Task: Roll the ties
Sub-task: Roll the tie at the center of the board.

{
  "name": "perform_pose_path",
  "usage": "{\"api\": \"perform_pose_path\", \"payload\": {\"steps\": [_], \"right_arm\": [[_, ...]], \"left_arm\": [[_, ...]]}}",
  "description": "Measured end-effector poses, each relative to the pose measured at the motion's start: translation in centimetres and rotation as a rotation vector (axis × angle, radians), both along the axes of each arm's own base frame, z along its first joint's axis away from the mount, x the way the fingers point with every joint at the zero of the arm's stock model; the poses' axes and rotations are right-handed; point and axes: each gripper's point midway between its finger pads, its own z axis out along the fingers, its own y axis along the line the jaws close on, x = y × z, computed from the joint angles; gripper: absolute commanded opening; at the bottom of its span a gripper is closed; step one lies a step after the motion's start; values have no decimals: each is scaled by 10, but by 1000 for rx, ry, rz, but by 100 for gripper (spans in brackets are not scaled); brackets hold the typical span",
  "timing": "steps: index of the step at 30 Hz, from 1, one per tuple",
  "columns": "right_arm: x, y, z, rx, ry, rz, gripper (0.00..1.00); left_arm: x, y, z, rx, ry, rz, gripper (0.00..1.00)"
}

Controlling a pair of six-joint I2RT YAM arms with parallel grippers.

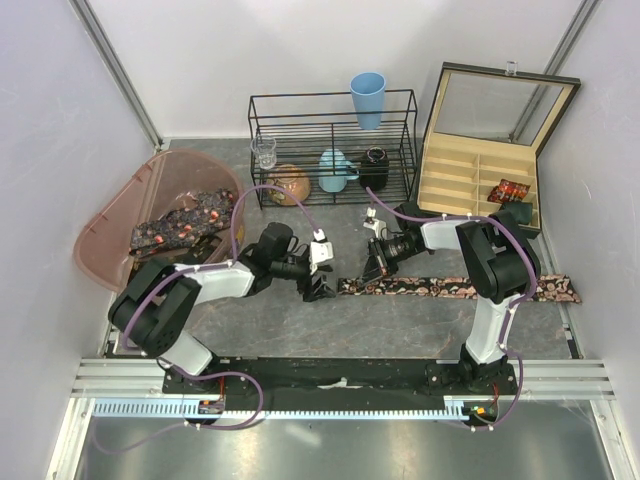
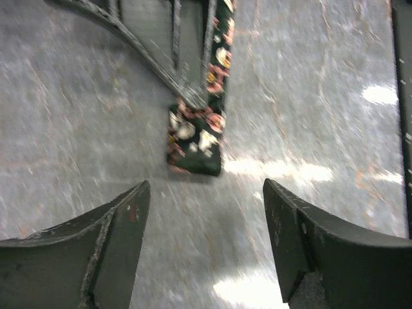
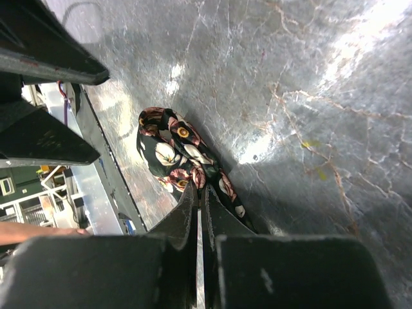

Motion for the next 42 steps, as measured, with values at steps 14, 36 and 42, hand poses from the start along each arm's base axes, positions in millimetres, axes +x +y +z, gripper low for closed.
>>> {"api": "perform_pose_path", "payload": {"steps": [14, 36, 42], "right_arm": [[-2, -2, -1, -6, -2, 9, 0], [-2, -2, -4, -7, 41, -6, 0], [-2, -2, -4, -10, 57, -11, 0]], "left_arm": [[-6, -21, -31, 9, -28, -70, 66], [14, -28, -42, 46, -92, -11, 51], [11, -30, -41, 38, -87, -27, 44]]}}
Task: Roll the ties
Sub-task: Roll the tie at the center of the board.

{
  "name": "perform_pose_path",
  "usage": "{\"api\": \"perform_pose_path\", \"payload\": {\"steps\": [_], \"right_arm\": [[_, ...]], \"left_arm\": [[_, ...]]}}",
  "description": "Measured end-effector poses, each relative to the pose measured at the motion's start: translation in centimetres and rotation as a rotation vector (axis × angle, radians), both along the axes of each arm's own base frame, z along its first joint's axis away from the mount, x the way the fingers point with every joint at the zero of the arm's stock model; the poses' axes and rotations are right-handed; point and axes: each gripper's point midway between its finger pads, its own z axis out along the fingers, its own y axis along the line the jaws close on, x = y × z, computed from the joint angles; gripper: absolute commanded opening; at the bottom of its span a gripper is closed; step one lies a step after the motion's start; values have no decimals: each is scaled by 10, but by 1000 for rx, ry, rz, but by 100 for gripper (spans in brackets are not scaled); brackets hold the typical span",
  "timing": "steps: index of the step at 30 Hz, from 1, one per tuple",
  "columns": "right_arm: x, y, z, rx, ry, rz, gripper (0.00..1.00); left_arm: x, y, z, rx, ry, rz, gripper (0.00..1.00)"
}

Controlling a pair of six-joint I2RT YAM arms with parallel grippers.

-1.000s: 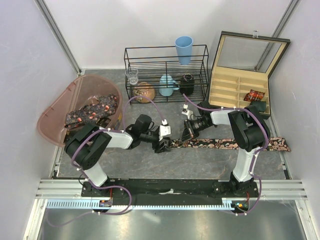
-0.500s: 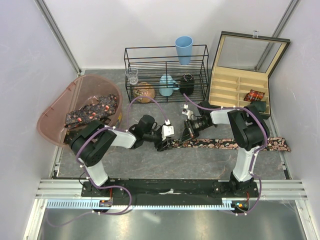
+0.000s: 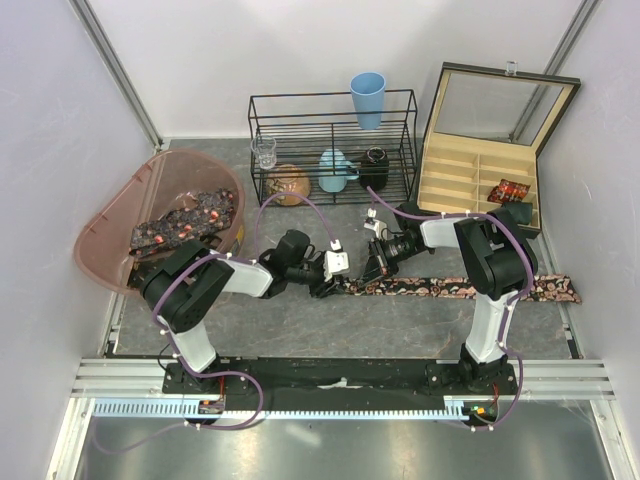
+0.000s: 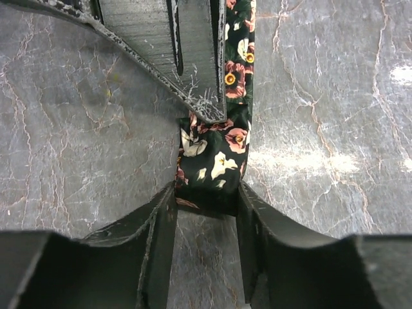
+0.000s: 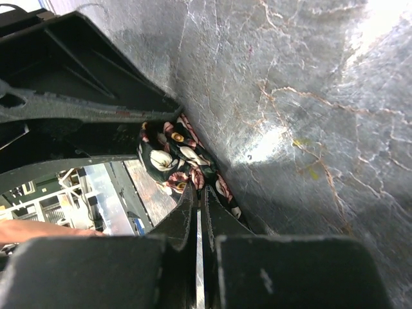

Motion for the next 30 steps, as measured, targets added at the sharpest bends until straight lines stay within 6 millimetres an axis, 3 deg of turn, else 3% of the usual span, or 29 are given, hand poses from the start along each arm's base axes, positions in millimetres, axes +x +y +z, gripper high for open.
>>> {"api": "perform_pose_path", "payload": {"steps": [11, 20, 30], "right_arm": [[0, 0, -1, -1, 18, -7, 0], [1, -2, -1, -3, 19, -11, 0], [1, -4, -1, -12, 38, -30, 0]], "left_arm": [[-2, -28, 25, -54, -32, -70, 42], [-1, -47, 21, -43, 20, -87, 44], [0, -49, 16, 15, 49, -56, 44]]}}
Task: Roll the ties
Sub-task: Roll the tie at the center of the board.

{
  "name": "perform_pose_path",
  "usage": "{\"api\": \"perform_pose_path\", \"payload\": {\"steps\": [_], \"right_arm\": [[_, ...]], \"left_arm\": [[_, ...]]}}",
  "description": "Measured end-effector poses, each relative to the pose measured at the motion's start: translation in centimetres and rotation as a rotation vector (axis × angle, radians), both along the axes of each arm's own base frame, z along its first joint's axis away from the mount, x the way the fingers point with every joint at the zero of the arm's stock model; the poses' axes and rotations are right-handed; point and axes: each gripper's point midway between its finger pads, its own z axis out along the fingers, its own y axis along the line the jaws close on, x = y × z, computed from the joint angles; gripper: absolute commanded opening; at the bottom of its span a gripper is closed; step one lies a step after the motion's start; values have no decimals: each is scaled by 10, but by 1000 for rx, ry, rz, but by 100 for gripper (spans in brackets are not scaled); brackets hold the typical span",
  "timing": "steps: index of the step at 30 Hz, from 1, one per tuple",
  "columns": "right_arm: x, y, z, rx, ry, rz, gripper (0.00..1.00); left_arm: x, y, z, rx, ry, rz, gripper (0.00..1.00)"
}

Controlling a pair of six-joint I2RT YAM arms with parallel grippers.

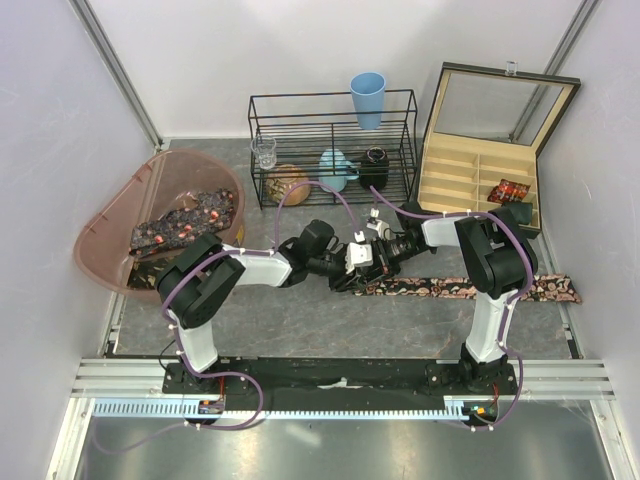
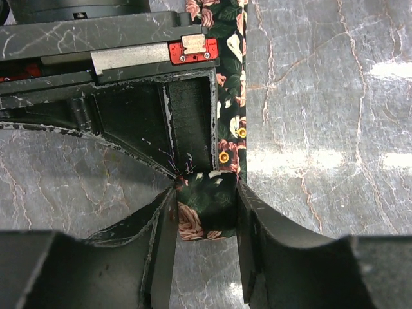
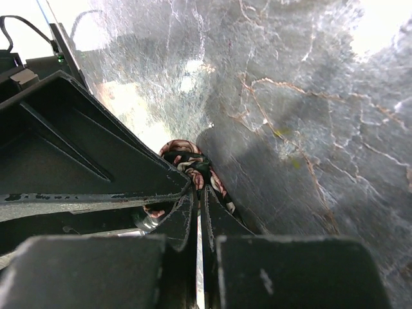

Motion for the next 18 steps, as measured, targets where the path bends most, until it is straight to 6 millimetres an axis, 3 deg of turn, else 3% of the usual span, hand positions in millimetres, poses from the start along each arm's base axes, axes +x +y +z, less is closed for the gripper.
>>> {"api": "perform_pose_path", "payload": {"steps": [5, 18], "right_arm": [[0, 0, 0, 1, 4, -6, 0], [4, -3, 4, -34, -13, -33, 24]], "left_arm": [[0, 1, -1, 7, -2, 9, 37], [0, 4, -8, 33, -40, 48, 31]]}}
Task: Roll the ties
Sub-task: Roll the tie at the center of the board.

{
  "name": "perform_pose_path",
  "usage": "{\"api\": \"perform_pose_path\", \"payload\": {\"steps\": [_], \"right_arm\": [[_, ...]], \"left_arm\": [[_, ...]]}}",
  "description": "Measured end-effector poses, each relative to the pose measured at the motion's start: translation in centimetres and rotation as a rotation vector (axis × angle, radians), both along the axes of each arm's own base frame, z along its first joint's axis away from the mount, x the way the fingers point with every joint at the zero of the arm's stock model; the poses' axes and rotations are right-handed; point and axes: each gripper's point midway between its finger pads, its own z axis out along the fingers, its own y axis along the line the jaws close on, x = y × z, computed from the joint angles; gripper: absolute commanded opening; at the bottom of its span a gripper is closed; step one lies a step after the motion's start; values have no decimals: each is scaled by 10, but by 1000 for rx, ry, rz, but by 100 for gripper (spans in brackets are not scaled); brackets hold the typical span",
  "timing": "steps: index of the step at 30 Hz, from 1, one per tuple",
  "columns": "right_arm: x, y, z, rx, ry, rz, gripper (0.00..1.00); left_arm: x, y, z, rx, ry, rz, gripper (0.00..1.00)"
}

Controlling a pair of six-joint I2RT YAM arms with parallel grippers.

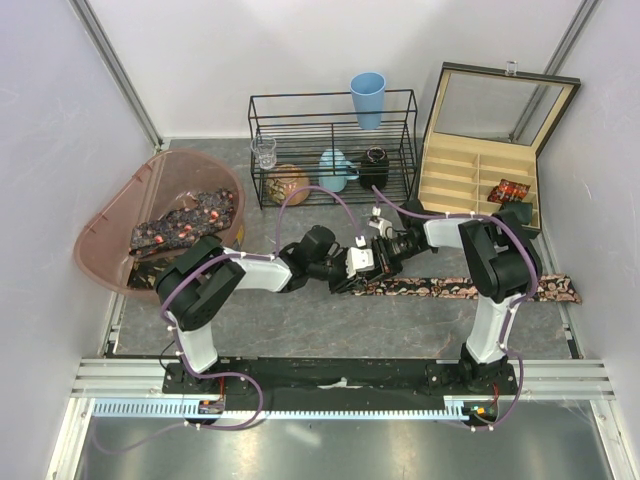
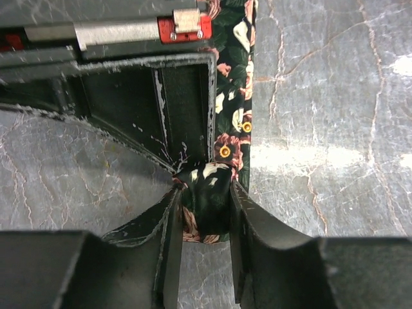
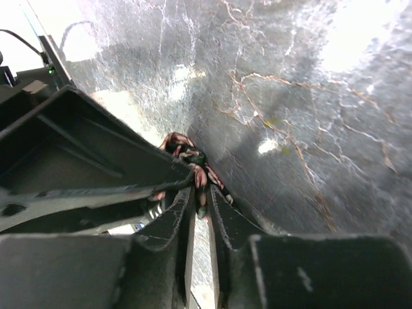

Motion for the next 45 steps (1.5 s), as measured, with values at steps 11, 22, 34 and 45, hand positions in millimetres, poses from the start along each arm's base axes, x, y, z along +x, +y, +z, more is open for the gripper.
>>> {"api": "perform_pose_path", "payload": {"steps": [11, 22, 34, 45], "right_arm": [[9, -12, 12, -19, -32, -41, 49], [10, -15, 15, -22, -42, -48, 48], [5, -18, 8, -49, -25, -36, 16], [7, -18, 13, -62, -43, -31, 37]], "left_arm": [[1, 3, -8, 29, -6, 22, 29], [0, 2, -8, 27, -19, 11, 30], [0, 2, -8, 29, -29, 11, 32], [1, 2, -8, 29, -30, 12, 33]]}}
